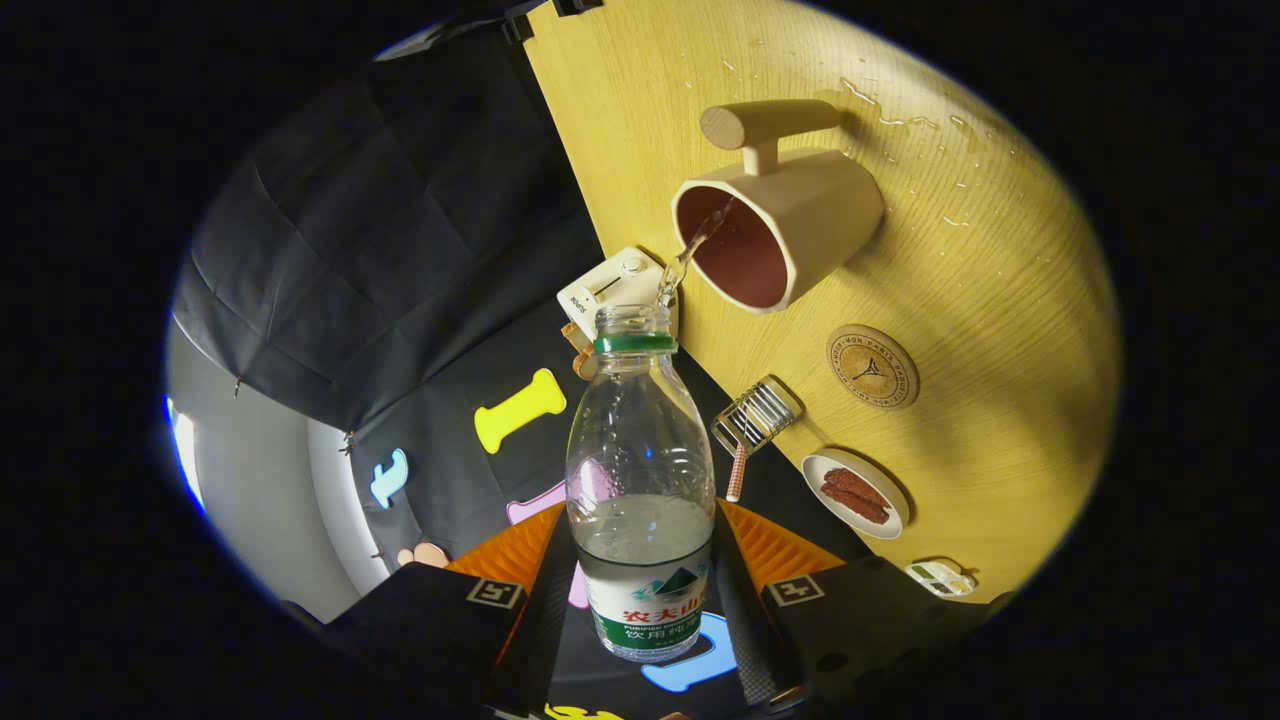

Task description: Take the bottle from table, then pour the juice into the cup, finally place the bottle on the coaster

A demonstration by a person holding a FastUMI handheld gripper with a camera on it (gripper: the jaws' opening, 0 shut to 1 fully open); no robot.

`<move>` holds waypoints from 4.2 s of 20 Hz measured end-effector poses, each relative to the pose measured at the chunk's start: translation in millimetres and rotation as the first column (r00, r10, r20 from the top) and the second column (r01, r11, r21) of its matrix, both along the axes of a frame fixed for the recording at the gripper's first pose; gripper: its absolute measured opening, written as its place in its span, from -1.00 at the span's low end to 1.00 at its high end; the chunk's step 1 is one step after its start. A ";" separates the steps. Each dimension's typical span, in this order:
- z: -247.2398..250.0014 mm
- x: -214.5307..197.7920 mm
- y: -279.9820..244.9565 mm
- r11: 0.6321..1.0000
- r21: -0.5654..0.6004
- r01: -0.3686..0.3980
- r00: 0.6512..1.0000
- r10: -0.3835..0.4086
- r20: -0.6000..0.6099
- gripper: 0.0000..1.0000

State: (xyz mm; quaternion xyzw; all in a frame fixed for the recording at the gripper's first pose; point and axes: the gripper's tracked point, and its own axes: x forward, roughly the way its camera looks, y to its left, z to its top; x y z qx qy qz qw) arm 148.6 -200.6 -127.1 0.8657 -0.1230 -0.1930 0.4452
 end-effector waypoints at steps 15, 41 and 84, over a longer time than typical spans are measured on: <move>1.7 5.9 4.2 0.999 -0.053 0.001 1.000 -0.003 -0.027 0.45; 16.0 58.0 40.8 -0.358 -0.708 -0.609 0.791 -0.335 -0.511 0.48; -94.4 63.6 40.9 -0.362 -0.605 -0.709 0.704 -0.418 -0.575 0.92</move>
